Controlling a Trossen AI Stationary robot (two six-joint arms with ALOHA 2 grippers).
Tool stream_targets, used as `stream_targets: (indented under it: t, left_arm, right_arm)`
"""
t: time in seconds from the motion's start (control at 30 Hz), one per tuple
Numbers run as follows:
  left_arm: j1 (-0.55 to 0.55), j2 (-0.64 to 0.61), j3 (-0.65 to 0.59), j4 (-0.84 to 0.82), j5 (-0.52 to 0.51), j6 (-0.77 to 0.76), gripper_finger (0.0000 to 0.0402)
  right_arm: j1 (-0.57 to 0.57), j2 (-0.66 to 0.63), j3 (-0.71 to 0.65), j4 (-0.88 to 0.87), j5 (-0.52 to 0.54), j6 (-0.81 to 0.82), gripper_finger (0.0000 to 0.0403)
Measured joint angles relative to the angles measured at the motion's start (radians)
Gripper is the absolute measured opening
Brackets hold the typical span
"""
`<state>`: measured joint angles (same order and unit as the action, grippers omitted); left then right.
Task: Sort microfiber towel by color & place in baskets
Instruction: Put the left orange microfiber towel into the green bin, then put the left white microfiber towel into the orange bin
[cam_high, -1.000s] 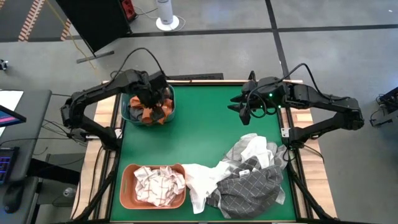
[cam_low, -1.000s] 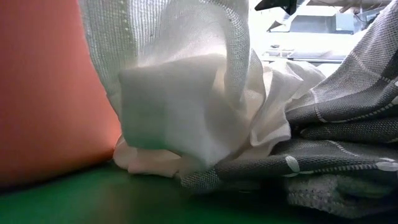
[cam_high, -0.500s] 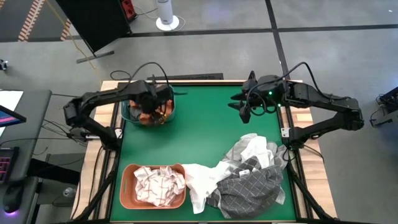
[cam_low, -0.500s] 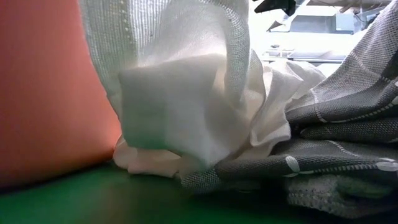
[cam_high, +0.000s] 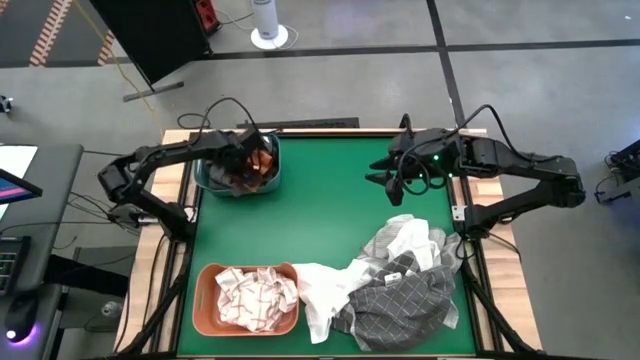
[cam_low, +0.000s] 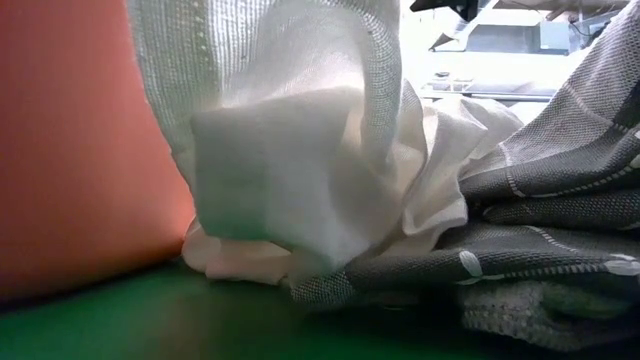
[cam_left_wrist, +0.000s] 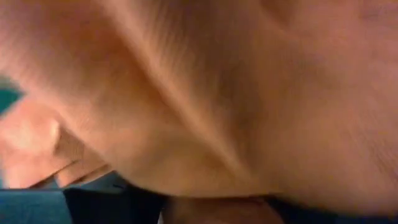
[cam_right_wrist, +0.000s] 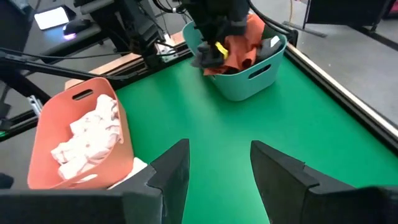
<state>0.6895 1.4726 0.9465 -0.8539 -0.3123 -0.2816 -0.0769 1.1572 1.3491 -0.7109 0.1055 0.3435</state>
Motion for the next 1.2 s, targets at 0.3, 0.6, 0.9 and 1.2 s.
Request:
stream_targets:
  t: [0.3, 0.6, 0.9, 1.2]
  left_arm:
    - [0.001, -0.005, -0.079, 0.078, 0.068, -0.196, 0.0263]
    - [0.001, -0.072, 0.123, -0.08, 0.116, -0.162, 0.0263]
    - [-0.001, -0.094, 0.34, -0.301, 0.114, -0.065, 0.0263]
    - [-0.052, -0.094, 0.546, -0.387, 0.229, -0.027, 0.0263]
  right_arm:
    - [0.013, 0.0, 0.0, 0.0, 0.0, 0.023, 0.0196]
    - [0.012, 0.0, 0.0, 0.0, 0.0, 0.026, 0.0196]
    - [0.021, 0.012, 0.0, -0.017, -0.02, 0.034, 0.0196]
    - [0.135, 0.148, -0.001, -0.254, -0.113, 0.093, 0.0198]
